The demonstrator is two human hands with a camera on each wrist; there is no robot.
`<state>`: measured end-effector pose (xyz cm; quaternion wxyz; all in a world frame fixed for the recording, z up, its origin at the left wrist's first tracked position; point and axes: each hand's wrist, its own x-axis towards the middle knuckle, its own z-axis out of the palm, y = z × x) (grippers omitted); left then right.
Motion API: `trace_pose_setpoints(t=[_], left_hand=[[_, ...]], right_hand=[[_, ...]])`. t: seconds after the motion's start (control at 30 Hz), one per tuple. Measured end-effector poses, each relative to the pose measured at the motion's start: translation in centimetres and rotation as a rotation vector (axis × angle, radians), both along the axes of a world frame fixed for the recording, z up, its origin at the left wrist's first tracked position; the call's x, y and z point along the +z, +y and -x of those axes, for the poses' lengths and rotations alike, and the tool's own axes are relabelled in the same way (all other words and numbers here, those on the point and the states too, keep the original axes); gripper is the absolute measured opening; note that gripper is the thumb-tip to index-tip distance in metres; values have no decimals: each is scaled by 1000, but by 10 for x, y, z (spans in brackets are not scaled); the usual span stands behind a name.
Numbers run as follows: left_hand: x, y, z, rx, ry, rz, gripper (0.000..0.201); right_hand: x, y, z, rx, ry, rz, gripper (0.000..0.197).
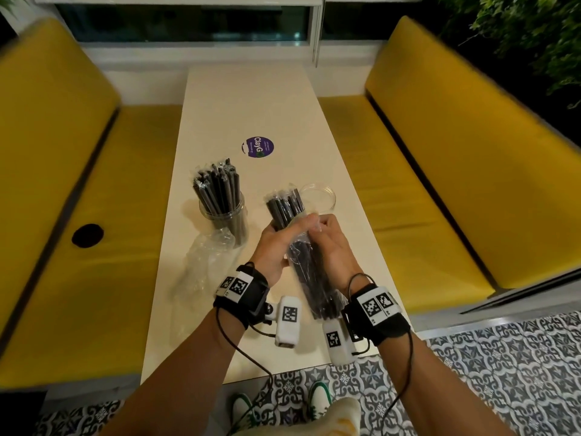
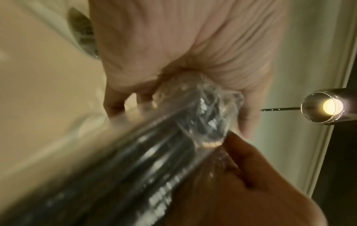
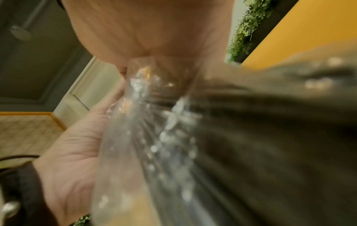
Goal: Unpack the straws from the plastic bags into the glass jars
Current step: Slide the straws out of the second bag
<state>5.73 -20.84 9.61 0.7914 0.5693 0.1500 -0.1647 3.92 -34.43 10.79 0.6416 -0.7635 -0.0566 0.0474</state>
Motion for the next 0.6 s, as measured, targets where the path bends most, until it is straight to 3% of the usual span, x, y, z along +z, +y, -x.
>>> trace_pose_setpoints(t=[0.07,0.17,0.23,0.4,0.5,0.6], left_hand=[[2,-3,1,103,-19,-7,67],[2,-4,-1,213,-12,-44,55],[4,-2,-3,228,6,-22,47],[18,6,-4,5,110,237,67],[16,8,-9,27,155,322,80],[29,8,-13,163,138,335,35]], right_hand=[[-4,1,-1,-36,-51,53,22],[-11,4,1,-217,-132,40,36],[-15,7,2,-280,-172,84,22],[-20,3,-9,-302,-140,195,16],[-18,0,-10,-249,-68,165,22],[-11,-8,-1,-252,-6,138,33]])
